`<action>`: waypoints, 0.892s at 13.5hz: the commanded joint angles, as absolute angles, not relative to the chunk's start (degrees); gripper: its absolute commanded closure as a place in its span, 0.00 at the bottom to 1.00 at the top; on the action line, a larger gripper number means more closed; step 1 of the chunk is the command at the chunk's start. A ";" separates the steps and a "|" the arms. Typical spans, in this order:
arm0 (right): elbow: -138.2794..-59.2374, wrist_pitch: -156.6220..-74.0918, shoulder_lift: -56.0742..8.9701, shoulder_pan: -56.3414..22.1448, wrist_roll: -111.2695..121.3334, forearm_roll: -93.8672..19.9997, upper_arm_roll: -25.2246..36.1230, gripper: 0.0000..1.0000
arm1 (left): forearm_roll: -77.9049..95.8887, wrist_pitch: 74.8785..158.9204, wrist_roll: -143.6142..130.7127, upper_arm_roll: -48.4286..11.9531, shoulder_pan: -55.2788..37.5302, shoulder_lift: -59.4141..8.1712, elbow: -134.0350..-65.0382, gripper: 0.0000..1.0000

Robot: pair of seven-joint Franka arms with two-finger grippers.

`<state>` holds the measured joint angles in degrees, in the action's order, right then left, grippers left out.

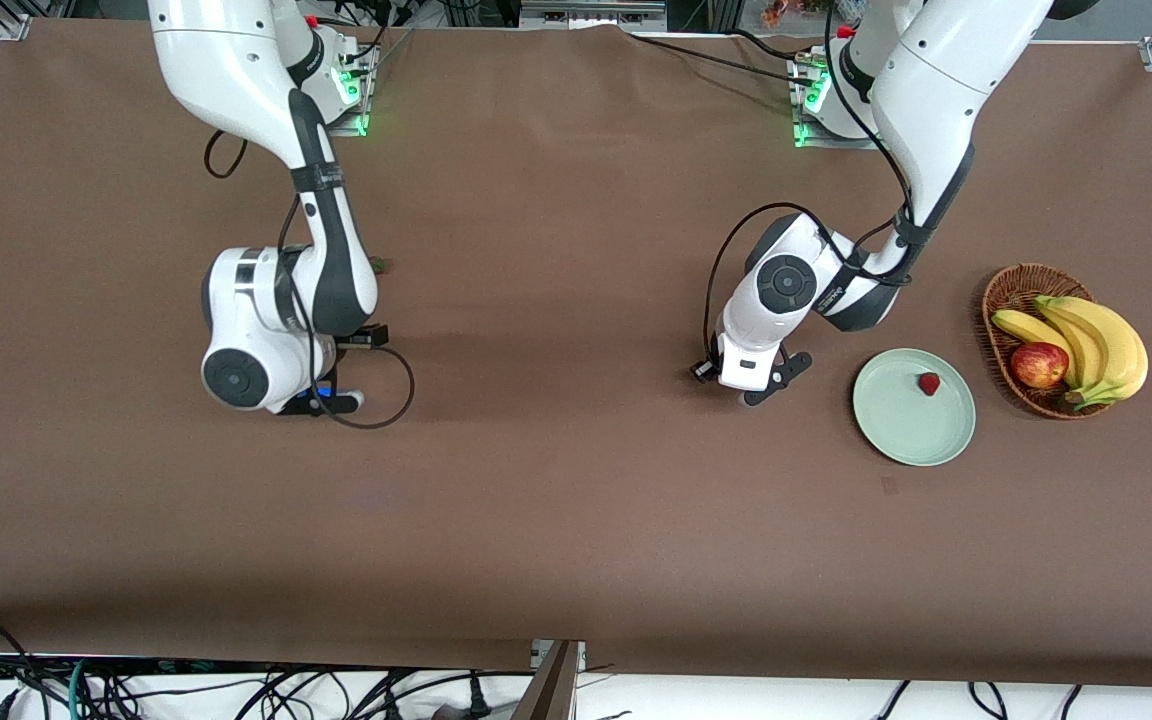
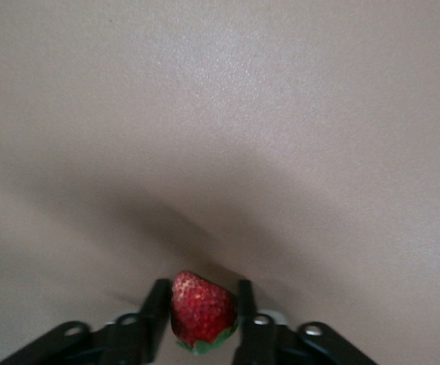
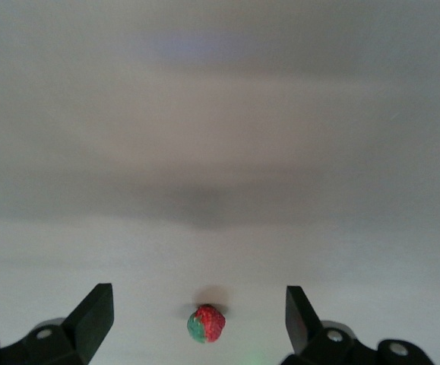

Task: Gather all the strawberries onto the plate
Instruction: 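Carry the second strawberry to the plate while the right gripper reaches the last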

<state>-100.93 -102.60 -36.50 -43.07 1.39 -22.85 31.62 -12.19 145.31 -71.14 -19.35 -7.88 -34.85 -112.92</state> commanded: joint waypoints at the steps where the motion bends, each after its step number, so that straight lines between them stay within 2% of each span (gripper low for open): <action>1: -114.41 -111.25 -30.06 -46.66 1.15 -23.29 31.47 0.00 | -13.80 144.94 -71.28 -18.99 -7.47 -32.35 -113.91 1.00; 8: -123.92 -113.38 -26.81 -47.55 0.62 -23.82 31.38 0.01 | -13.80 119.47 -46.79 -18.63 -0.80 -27.51 -107.06 0.96; 12: -125.24 -114.08 -26.63 -47.55 -1.39 -25.04 30.06 0.01 | -13.80 115.14 -30.46 -18.72 4.99 -26.54 -104.42 0.94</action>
<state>-122.22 -112.04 -29.03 -47.38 0.53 -23.48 31.09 -12.38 117.21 -37.94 -18.21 2.49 -27.17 -105.52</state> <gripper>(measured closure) 0.004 0.670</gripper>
